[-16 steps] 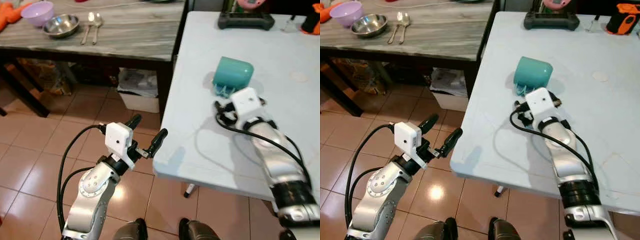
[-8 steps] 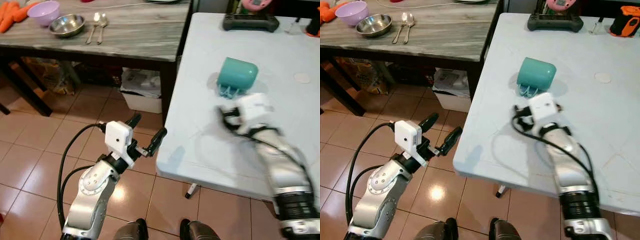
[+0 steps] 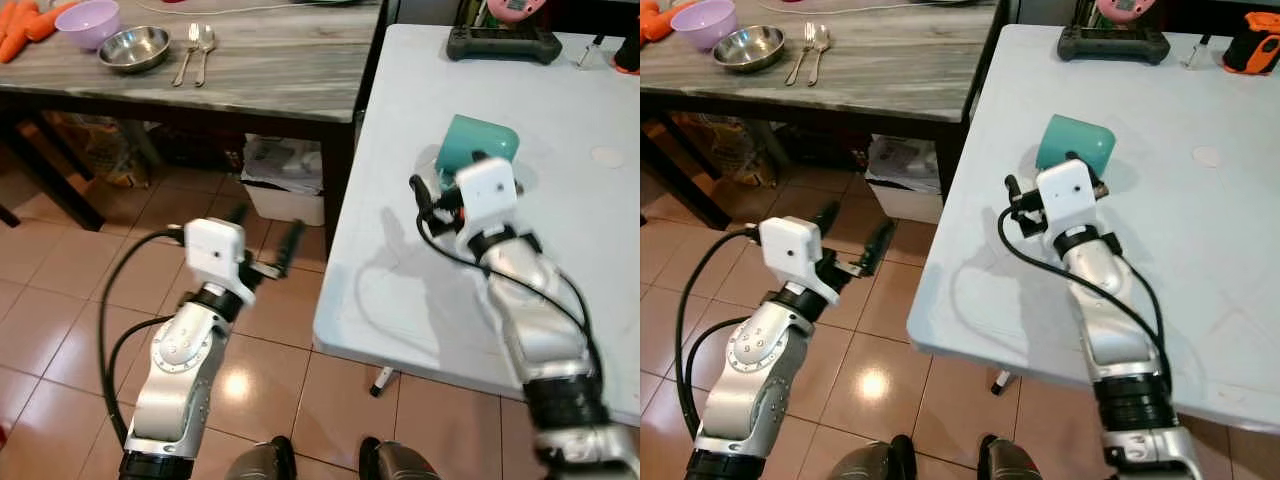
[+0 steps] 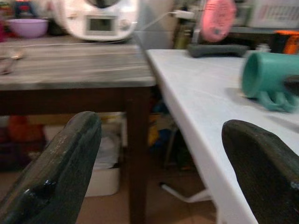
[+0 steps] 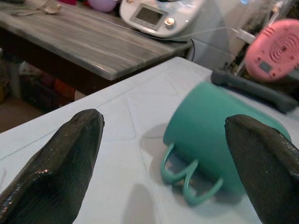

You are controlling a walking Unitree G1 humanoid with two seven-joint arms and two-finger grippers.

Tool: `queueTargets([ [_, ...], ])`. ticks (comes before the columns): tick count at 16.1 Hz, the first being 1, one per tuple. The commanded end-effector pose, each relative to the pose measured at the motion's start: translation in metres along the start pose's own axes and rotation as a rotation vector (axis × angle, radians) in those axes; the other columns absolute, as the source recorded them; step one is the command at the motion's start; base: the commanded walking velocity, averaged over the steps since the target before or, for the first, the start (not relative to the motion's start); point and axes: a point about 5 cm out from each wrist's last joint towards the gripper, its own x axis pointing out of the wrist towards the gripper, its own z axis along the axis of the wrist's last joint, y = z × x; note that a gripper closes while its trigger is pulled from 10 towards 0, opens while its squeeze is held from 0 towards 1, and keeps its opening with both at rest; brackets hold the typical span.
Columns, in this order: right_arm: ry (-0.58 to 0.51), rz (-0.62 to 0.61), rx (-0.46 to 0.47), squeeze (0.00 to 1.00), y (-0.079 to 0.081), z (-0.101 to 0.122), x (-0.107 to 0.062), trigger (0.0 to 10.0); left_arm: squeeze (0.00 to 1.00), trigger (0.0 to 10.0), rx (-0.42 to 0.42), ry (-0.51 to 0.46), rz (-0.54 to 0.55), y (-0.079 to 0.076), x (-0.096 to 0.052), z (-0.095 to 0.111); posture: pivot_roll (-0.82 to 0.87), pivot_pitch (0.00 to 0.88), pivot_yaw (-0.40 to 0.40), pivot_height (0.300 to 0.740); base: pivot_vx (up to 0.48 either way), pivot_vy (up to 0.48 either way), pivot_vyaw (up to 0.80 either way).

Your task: Setting the table

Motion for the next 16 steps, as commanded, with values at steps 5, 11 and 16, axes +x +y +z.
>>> queueTargets([
  [5, -0.022, -0.054, 0.024, 0.0, -0.005, 0.003, -0.007, 10.0, 0.0, 10.0, -0.029, 0.013, -0.03, -0.002, 0.004, -0.004, -0.15, 0.161, 0.053, 0.74, 0.0, 0.0, -0.79],
  [11, -0.034, -0.07, 0.02, 0.0, -0.006, 0.005, -0.013, 10.0, 0.0, 10.0, -0.079, -0.004, -0.089, -0.01, 0.005, -0.003, -0.16, 0.163, 0.052, 0.74, 0.188, 0.0, -0.64],
  [16, -0.035, -0.063, 0.019, 0.0, -0.004, 0.006, -0.011, 10.0, 0.0, 10.0, -0.086, 0.0, -0.107, -0.012, 0.002, -0.004, -0.15, 0.167, 0.048, 0.74, 0.345, 0.0, 0.0],
])
